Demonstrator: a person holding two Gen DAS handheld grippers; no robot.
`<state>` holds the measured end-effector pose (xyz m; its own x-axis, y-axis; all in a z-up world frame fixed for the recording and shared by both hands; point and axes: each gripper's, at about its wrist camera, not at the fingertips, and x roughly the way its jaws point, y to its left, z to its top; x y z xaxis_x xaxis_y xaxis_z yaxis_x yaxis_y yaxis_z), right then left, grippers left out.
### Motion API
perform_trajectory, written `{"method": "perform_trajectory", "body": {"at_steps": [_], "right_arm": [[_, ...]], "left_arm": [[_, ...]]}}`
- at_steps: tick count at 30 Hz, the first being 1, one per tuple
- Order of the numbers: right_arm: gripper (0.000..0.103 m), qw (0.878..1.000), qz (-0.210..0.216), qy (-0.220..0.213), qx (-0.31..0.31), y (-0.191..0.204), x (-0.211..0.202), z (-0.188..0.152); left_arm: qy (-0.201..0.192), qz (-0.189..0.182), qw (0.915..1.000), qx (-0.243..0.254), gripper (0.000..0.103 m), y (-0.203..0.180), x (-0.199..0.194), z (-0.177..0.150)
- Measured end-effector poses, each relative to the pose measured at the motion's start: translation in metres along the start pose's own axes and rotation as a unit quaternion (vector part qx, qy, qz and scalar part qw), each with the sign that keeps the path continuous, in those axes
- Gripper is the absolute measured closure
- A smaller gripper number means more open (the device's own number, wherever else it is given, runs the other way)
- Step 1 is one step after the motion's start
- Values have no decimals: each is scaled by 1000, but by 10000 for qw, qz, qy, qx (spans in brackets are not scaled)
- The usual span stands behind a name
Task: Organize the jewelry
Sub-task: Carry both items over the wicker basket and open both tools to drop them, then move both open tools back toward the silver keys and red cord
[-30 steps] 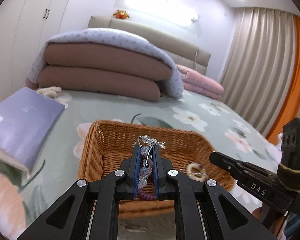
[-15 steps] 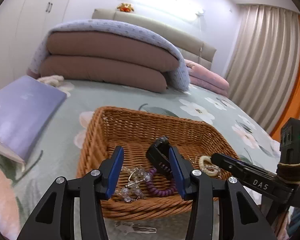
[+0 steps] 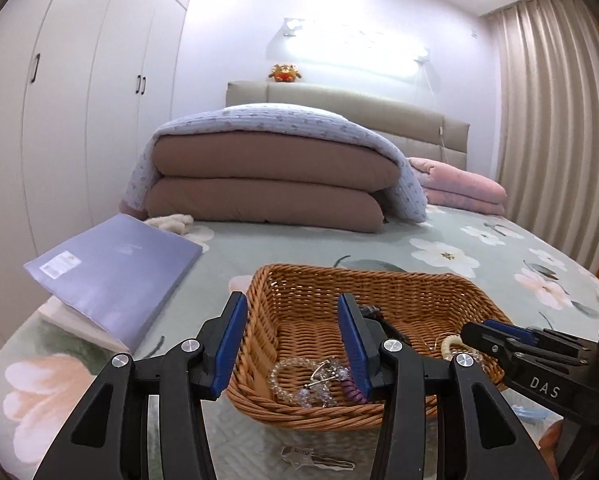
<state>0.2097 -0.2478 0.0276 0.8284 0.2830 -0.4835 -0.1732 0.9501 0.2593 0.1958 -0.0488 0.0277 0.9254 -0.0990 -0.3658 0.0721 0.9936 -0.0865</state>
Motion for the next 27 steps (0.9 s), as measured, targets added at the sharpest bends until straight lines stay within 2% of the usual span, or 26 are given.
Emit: {"method": "perform_trajectory", "body": {"at_steps": [9, 16, 21, 24, 27], "right_arm": [[68, 10000, 9, -38, 11, -1, -4, -1], [68, 9994, -233, -173, -199, 7, -13, -6], [68, 9976, -442, -350, -412, 17, -25, -10], [68, 9961, -493, -494, -534, 24, -43, -17], [68, 9962, -368, -582, -532, 27, -67, -32]], "left_arm": [[-84, 93, 9997, 211, 55, -9, -5, -3], [-254, 406, 9984, 311, 55, -12, -14, -4], [-268, 488, 9980, 308, 55, -11, -17, -4], [-174, 464, 9988, 50, 55, 4, -24, -4], [159, 36, 9980, -606, 55, 40, -32, -9]]}}
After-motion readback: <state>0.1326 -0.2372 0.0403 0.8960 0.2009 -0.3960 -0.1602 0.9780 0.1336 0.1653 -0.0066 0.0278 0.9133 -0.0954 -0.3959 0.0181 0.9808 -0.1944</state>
